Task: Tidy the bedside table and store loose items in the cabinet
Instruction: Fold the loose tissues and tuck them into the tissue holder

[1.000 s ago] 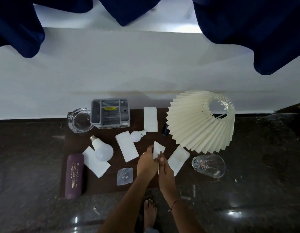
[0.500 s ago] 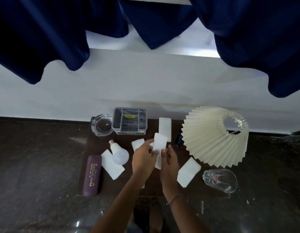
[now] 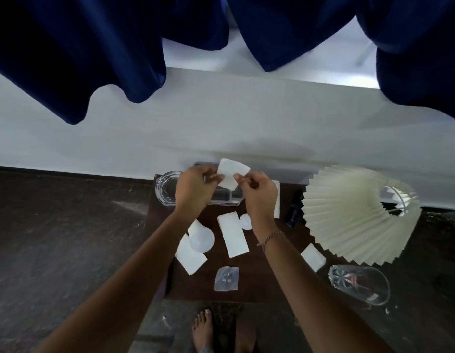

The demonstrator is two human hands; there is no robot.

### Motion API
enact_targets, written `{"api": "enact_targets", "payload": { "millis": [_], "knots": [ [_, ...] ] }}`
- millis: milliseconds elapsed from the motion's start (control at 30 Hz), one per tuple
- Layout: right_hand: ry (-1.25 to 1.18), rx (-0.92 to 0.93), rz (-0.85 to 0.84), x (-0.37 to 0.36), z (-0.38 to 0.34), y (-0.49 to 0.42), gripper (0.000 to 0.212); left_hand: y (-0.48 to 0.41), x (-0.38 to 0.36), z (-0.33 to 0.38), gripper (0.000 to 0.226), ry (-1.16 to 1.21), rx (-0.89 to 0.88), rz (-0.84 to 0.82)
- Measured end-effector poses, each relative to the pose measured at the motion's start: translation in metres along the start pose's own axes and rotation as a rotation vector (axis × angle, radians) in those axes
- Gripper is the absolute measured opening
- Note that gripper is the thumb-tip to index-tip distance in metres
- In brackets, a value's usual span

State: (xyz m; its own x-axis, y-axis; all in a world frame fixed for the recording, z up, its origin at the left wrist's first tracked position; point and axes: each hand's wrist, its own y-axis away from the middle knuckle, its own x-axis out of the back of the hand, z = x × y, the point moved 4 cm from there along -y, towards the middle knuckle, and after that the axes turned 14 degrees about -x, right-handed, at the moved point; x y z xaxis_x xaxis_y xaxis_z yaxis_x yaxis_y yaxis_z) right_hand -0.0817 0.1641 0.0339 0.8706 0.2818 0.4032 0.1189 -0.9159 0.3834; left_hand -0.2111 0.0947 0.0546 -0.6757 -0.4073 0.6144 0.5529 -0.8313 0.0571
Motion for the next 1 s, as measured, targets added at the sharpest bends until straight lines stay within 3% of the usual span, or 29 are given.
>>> {"api": "enact_targets", "payload": {
  "millis": [233,633,767,900,1000],
  "knots": [
    [0.162,0.144,-0.029,-0.023,-0.031,-0.027,0.022,-0.038,0.005,-0.014,0.018,-0.046,-0.028,0.0],
    [0.365,0.141,-0.126,-0.038,-0.016,-0.049,0.016,-0.05,-0.009,-0.039,0.019,-0.207,-0.066,-0.062],
    [0.385,0.124,-0.17,-0.041,-0.011,-0.049,0.024,-0.051,-0.013,-0.044,0.022,-0.249,-0.078,-0.084],
    [0.272,0.098,-0.178,-0.038,-0.011,-0.048,0.028,-0.047,-0.016,-0.044,0.036,-0.145,-0.059,-0.025],
    [0.25,0.107,-0.129,-0.032,-0.009,-0.049,0.033,-0.039,-0.012,-0.037,0.048,-0.006,-0.001,0.137]
  ]
}}
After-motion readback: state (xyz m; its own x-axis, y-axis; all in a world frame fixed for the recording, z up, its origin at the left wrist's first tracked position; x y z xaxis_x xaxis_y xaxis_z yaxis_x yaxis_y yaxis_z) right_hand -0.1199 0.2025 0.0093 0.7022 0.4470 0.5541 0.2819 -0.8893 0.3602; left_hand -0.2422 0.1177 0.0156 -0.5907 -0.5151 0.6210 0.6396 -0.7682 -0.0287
